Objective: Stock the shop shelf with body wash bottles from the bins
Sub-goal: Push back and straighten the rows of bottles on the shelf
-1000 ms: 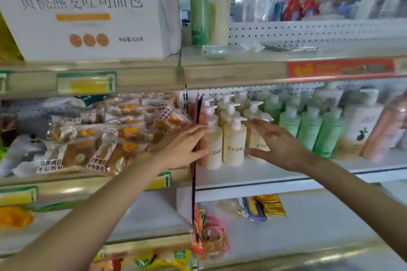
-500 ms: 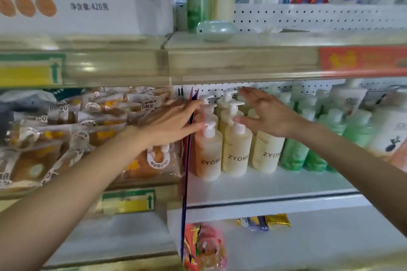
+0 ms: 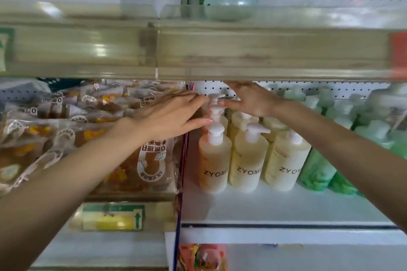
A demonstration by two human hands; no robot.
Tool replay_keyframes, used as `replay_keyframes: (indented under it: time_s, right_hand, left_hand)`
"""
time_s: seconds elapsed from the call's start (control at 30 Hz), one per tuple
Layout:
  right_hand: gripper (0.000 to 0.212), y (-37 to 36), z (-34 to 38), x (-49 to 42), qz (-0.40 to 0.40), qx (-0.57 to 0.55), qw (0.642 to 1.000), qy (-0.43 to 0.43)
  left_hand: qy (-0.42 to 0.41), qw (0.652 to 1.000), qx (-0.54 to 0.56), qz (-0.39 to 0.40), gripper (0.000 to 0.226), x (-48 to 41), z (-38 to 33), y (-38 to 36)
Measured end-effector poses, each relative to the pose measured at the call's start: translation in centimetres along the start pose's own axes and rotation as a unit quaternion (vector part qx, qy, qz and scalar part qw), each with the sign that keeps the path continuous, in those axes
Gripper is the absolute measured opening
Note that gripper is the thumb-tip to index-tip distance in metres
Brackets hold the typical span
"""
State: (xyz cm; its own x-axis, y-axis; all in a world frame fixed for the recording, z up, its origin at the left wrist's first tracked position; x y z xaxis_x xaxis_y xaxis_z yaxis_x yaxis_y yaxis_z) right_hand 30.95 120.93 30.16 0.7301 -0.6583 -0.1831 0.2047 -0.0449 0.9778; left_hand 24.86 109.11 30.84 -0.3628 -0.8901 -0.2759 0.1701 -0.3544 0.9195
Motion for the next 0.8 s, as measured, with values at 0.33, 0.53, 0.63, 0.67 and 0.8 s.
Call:
replay_keyframes:
  time_s: [0.33,0.53,0.63,0.67,0.8]
  right_hand:
    - [0.078,-1.8,-2.5,-2.4,0.038,-0.046,0.998,-0.033]
    - [0.063,-1.8,-2.3,-4.2,0.058,-0.137,0.988,-0.037]
    - [0.056,-2.6,-2.8,-5.0,0.084,-0.183,0.978,-0.056]
    - [0.055,-2.9,-2.9,-5.2,0.095,-0.189,0.975,-0.063]
    - [0.055,-4.9,-2.8,-5.9,0.172,-0.215,0.958,-0.081]
  left_hand:
    - [0.031,0.997,0.066,-0.028,0.081,1.5,1.9,-1.6]
    - [0.049,0.987,0.150,-0.040,0.069,1.3,1.4,-1.4]
    - [0.046,0.983,0.175,-0.043,0.067,1.1,1.0,-1.6]
    - [0.043,0.983,0.174,-0.036,0.068,1.0,0.8,-1.8]
    - [0.024,0.988,0.151,-0.031,0.072,0.8,0.1,-2.0]
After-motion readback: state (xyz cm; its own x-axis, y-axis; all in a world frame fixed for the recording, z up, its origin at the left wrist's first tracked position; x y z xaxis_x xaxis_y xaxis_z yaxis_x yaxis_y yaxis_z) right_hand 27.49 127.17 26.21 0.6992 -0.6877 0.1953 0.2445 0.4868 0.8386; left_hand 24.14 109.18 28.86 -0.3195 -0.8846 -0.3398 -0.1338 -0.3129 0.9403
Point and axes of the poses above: each hand's wrist, its own x-axis away from the middle knuckle, its own y-axis out of the back of the hand, z = x × y, the point moved 10 cm from there along -x, towards the middle knuckle, and after that the axes turned 9 degrees about -y, right-handed, at the moved point
